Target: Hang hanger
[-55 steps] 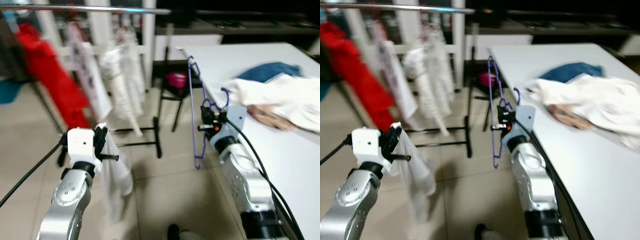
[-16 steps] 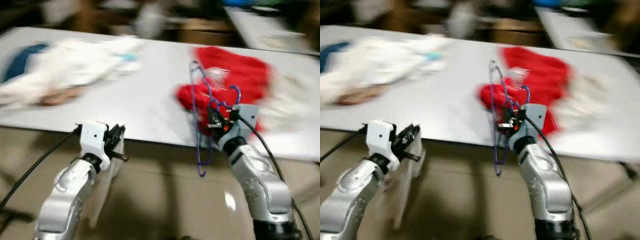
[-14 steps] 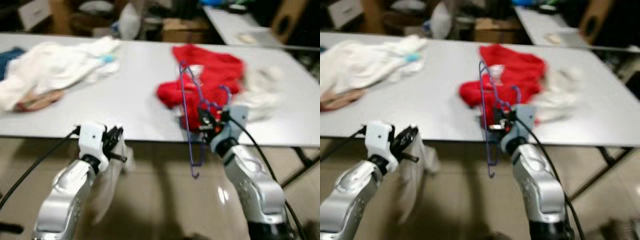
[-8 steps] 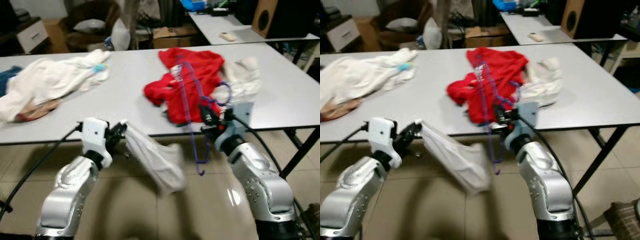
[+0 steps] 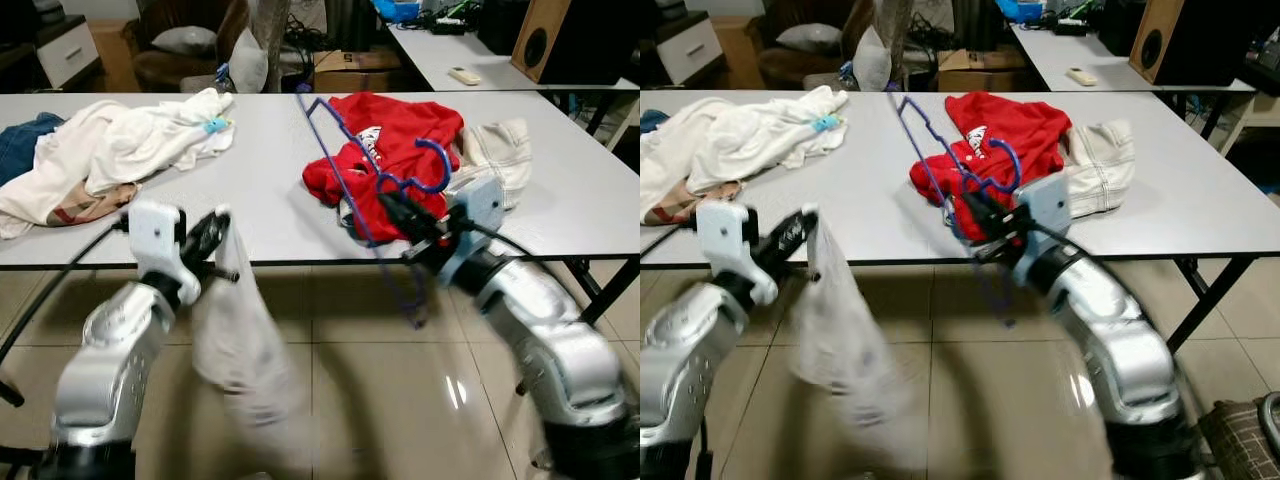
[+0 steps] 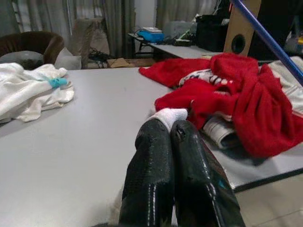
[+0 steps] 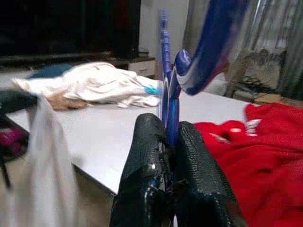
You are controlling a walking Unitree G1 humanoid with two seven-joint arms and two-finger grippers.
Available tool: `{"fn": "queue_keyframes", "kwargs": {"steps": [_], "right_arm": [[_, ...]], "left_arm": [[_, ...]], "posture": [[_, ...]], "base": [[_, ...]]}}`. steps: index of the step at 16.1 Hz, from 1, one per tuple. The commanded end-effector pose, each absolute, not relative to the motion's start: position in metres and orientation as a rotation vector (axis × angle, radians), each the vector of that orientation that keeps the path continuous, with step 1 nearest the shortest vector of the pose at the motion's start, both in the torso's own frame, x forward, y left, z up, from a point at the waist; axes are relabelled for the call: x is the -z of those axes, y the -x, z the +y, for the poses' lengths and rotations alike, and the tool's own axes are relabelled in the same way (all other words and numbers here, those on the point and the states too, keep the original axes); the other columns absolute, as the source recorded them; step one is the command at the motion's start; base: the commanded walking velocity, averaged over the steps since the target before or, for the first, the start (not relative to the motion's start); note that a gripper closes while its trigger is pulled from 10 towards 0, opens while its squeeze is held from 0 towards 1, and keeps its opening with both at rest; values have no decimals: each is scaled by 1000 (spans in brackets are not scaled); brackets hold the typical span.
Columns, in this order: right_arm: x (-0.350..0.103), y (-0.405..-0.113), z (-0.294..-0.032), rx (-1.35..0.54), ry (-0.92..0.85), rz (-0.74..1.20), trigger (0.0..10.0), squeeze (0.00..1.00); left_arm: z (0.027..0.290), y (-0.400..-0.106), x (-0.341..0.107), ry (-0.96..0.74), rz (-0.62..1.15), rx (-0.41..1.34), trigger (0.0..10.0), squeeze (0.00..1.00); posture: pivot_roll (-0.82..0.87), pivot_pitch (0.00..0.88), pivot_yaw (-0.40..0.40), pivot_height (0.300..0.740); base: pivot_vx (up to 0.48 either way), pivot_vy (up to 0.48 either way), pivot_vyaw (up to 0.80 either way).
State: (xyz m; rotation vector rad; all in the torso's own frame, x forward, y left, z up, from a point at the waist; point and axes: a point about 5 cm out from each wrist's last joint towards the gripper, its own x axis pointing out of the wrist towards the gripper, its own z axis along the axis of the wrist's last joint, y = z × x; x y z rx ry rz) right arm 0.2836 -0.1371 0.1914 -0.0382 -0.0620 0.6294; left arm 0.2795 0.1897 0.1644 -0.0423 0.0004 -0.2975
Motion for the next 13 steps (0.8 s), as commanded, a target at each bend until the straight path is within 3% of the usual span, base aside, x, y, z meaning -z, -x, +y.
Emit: {"fn": "queue_keyframes", "kwargs": {"steps": [1,4,13], "right_arm": [[-194,-285,-140,-636,55,-73,10000,0],[-193,-287,-145,-638,104,-55,10000,0],[-194,-278,-151,-763,193,-41,10000,0]], "left_arm": [[191,-282,-176,41,-31,292,10000,0],[197,-292,-191,13,-26,285,10000,0],[202,-314,-218,-4,-70,304,10000,0]], "posture": [[16,0,34,740],[18,0,30,740],[12,0,36,740]], "base": [[0,0,0],[266,0,800],[308,0,0]]}}
